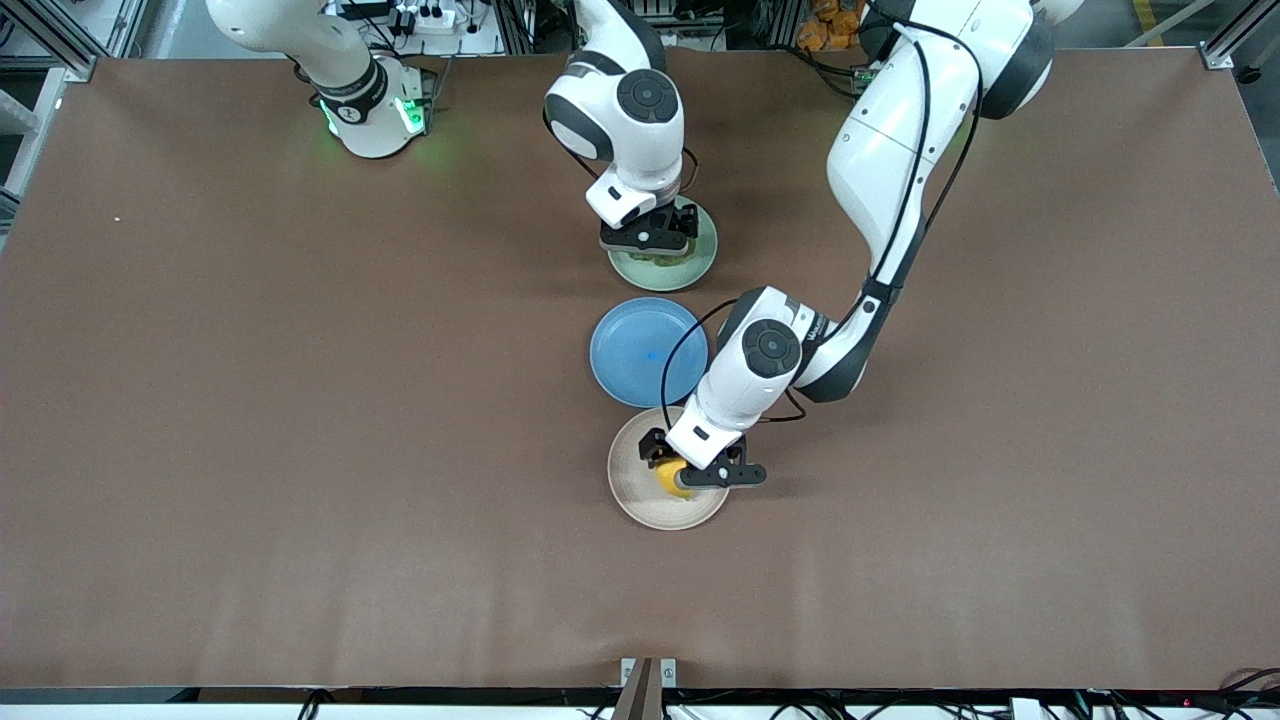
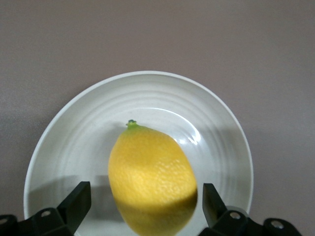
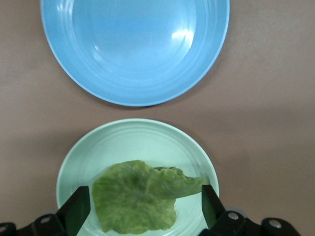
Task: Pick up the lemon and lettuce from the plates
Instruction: 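Close the left gripper on the lemon while the right gripper grasps lettuce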
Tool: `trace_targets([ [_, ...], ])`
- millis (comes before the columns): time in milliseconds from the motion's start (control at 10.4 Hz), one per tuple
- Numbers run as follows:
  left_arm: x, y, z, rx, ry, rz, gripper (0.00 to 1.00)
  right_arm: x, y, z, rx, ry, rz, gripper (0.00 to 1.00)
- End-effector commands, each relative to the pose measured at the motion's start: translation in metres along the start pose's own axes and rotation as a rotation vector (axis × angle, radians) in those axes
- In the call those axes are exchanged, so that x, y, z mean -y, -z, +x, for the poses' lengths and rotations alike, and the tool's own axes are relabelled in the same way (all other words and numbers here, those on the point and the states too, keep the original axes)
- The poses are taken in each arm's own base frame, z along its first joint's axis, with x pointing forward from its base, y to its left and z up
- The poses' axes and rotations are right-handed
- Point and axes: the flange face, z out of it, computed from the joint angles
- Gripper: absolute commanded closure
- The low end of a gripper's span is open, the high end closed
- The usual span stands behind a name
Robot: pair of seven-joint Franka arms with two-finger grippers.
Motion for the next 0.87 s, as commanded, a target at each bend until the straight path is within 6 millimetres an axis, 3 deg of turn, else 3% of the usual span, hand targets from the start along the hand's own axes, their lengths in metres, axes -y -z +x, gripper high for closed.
trace_targets([
  [0,-0.004,-0.009,0.000,-0.027,0.020,-0.019,0.00,-0.009,-0.020,-0.014,-0.025,-0.017,0.019,0.00],
  [771,0.008,-0.027,-0.002,-0.046,0.008,-0.007,0.00,-0.007,-0.062,-0.027,-0.031,-0.093,0.037,0.00],
])
